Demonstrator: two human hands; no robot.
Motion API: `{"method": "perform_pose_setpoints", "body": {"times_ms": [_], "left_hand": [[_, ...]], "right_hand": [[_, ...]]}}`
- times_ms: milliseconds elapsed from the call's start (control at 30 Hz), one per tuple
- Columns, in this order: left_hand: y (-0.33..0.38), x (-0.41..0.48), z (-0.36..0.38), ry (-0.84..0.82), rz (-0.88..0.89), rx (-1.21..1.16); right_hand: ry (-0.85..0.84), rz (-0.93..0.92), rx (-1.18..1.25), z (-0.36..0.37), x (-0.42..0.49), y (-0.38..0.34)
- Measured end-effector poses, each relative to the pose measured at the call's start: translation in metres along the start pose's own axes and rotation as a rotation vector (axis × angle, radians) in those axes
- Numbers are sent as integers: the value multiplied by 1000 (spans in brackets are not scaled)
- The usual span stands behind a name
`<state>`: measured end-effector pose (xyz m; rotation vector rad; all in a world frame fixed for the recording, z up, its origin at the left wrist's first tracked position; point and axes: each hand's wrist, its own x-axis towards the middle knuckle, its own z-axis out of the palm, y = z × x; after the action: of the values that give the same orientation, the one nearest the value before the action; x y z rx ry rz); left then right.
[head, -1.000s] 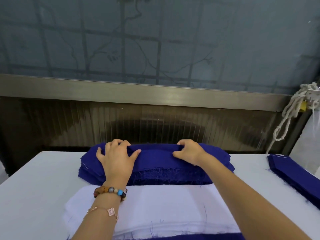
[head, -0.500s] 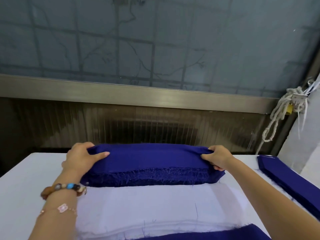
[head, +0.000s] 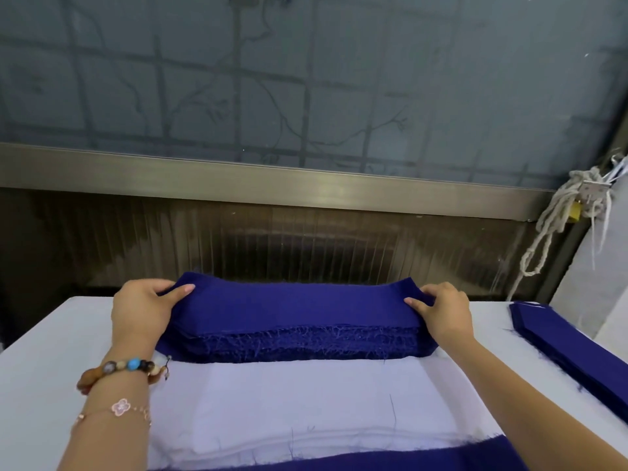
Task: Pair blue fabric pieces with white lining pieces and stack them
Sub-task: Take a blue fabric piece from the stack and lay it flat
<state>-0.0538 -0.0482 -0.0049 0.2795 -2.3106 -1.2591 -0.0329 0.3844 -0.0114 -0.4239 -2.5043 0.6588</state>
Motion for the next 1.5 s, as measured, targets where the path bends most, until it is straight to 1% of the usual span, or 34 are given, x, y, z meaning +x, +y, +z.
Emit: {"method": "perform_pose_setpoints", "body": {"times_ms": [67,167,300,400,500,633,767,867,1000,1133,1200,1300,1367,1500], "left_hand": [[1,-1,0,30,1,-70],[6,-2,0,82,3,-172],[23,-11,6,119,-20,-290],[35,-21,8,127,10,-319],[45,-32,-3,95,60,-255],[47,-52,-33,-4,84,-179],[32,-82,-63,-99,69,-197],[18,-104,-82,-158,-19,-271],[0,-130,-98,-293,-138,-360],[-16,-152,-104,-405,-191,-414],[-24,-163,-106,-467,-182,-438],[-32,-176,-109,-553,-167,-423],[-33,-179,-112,-578,-175,-418],[-37,-179,-119,-568,-162,-440]], "right_hand": [[42,-21,109,-2,-4,2],[61,16,389,-5,-10,1],[79,81,578,-16,-20,3],[48,152,697,-33,-22,7],[17,229,787,-55,-23,12],[-28,212,758,-78,-42,19],[-87,134,606,-91,-76,29],[-100,116,580,-98,-103,40],[-119,140,564,-105,-135,52],[-105,144,559,-108,-165,61],[-81,124,544,-106,-180,68],[-64,115,585,-106,-195,75],[-66,116,608,-108,-198,74],[-79,108,585,-108,-199,73]]}}
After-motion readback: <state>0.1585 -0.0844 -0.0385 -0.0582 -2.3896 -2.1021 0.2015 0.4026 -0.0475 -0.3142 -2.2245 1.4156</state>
